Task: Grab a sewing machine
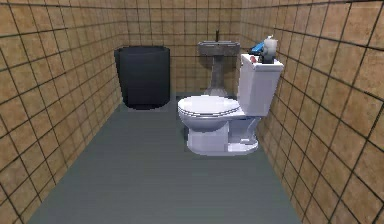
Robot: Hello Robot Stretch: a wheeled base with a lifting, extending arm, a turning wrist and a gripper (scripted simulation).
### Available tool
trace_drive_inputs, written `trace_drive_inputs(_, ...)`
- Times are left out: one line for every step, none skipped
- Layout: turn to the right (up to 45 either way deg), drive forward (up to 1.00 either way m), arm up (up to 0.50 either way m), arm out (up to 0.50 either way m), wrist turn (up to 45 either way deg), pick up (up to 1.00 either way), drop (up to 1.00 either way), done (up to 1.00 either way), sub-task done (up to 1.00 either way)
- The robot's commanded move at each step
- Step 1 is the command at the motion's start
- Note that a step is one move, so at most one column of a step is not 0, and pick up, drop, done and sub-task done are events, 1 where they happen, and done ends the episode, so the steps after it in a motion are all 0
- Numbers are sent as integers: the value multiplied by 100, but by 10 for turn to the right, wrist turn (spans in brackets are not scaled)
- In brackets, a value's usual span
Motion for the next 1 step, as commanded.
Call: trace_drive_inputs(0, 0, 0, 0, 450, 0, 0, 0, 0)
